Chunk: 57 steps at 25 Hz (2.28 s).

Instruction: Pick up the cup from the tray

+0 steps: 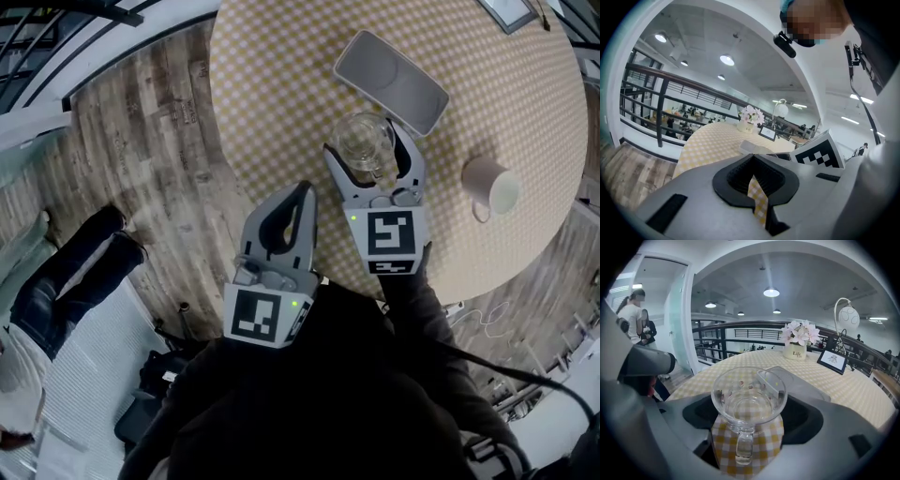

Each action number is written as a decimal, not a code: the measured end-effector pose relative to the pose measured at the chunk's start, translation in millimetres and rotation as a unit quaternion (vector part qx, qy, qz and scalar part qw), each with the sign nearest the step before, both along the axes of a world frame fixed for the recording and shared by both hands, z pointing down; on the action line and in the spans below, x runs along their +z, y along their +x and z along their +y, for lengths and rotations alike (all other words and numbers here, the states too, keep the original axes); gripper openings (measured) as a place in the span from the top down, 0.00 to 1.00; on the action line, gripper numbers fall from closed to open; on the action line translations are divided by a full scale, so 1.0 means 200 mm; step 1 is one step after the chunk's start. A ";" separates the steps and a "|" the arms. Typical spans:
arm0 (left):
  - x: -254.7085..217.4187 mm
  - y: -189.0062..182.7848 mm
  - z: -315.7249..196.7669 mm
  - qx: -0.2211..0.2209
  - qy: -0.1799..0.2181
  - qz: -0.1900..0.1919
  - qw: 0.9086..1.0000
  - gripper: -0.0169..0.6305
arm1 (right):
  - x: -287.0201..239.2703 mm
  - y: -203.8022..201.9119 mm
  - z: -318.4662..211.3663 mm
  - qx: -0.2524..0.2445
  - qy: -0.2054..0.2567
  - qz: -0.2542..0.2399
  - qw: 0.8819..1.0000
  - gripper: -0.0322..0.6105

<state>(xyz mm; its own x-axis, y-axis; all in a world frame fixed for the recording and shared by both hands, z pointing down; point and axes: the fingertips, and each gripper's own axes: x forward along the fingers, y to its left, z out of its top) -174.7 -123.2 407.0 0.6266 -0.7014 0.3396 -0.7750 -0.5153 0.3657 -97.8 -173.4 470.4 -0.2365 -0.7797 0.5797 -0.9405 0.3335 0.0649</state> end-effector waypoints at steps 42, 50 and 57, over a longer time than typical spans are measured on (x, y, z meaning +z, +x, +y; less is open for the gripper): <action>-0.80 0.73 0.78 0.068 0.190 0.011 0.979 0.97 | -0.97 0.77 1.05 0.072 0.187 -0.086 0.976 0.88; -0.91 0.89 0.96 0.076 0.229 0.008 0.970 0.97 | -1.12 0.87 1.26 0.071 0.224 -0.098 0.967 0.93; -0.94 0.85 0.98 0.044 0.241 -0.006 0.969 0.97 | -1.18 0.88 1.29 0.058 0.253 -0.094 0.961 0.94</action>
<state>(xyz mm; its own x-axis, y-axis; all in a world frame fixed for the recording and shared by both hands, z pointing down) -4.1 73.1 219.9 0.6899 -0.7238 -0.0074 -0.7224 -0.6891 0.0577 78.3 84.0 234.3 -0.1950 -0.9779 0.0755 -0.9803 0.1968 0.0173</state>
